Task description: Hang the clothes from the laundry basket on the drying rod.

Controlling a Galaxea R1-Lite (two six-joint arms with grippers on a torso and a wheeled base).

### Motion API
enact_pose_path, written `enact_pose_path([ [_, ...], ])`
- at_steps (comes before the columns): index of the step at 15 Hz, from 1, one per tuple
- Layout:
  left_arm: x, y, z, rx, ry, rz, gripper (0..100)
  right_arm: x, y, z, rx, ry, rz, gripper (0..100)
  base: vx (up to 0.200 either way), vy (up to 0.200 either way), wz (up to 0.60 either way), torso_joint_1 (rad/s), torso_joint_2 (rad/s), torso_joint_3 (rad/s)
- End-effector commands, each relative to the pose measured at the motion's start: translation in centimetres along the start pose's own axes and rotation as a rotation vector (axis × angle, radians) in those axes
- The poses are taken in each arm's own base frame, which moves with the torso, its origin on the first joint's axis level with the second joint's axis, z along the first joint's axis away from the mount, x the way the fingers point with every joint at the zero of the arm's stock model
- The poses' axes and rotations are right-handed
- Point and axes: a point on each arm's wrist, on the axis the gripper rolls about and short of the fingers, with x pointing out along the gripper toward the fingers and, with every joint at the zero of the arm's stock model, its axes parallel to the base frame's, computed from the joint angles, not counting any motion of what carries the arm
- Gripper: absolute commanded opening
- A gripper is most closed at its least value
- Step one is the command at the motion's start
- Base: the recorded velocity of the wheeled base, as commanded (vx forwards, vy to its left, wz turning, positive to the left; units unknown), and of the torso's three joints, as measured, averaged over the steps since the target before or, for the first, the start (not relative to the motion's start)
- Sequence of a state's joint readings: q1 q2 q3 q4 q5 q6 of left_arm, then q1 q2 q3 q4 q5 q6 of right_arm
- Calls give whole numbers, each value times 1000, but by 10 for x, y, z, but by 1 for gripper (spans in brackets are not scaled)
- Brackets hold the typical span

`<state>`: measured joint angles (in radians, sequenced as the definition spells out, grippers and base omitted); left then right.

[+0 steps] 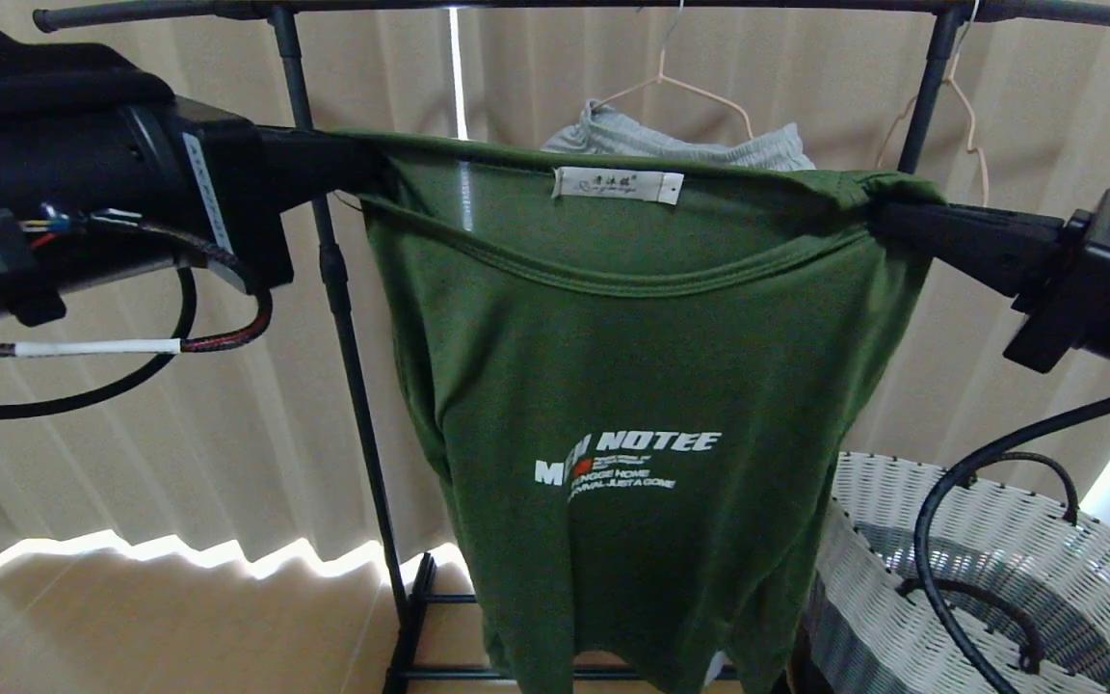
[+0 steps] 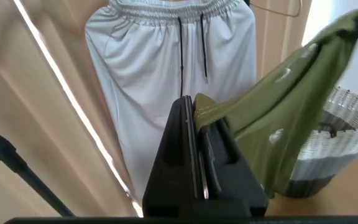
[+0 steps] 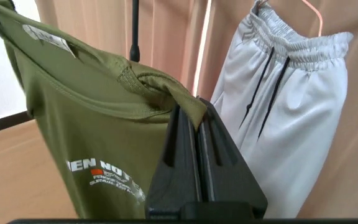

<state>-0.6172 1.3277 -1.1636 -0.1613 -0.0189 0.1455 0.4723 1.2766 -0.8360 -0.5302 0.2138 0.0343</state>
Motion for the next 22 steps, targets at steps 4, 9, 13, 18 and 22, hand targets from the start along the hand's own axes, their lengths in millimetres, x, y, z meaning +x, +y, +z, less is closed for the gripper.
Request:
enact_pose_path([
  [4, 47, -1, -22, -46, 20, 19, 0, -40, 18, 6, 4, -5, 90, 0, 0, 0, 0, 0, 0, 0],
  [9, 65, -1, -30, -49, 5, 22, 0, -46, 22, -7, 6, 16, 238, 0, 0, 0, 0, 0, 0, 0],
  [13, 49, -1, -26, -48, 14, 21, 0, -39, 13, -10, -35, 33, 186, 0, 0, 0, 0, 0, 0, 0],
  [18, -4, -3, -13, -52, 89, -44, 0, -14, -11, -17, -108, 22, 77, 0, 0, 0, 0, 0, 0, 0],
  [22, -56, -9, -5, -86, 96, -272, 0, 39, -20, -26, -39, -29, 69, 0, 0, 0, 0, 0, 0, 0],
])
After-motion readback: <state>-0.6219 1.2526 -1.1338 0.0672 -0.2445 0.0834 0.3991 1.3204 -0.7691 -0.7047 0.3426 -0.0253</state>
